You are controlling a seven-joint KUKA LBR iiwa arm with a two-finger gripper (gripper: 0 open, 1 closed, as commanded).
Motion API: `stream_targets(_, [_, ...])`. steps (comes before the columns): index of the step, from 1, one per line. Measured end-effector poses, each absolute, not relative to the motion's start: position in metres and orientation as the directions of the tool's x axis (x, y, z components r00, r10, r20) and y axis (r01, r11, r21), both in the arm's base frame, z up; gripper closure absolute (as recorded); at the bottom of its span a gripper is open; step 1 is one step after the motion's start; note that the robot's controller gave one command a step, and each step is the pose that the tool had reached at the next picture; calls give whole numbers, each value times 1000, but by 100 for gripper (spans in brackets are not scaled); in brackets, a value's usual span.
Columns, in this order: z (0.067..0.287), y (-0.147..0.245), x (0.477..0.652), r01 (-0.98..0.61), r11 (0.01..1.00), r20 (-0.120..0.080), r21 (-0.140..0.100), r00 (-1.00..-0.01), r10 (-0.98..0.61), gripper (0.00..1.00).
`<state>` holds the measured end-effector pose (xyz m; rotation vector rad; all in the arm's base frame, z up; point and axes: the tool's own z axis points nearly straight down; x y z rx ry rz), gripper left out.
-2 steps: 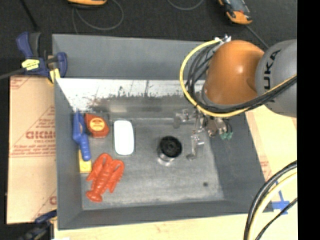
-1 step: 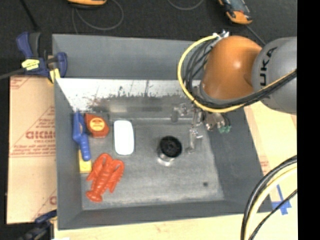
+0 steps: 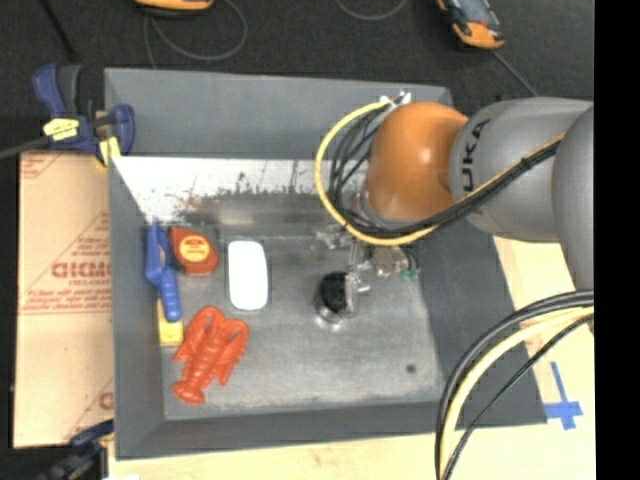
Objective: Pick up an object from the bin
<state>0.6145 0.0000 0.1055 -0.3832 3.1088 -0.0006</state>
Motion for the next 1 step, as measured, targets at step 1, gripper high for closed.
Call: stream_targets(1, [83,-19,646,-251,968,-3,1,-968,-251,100])
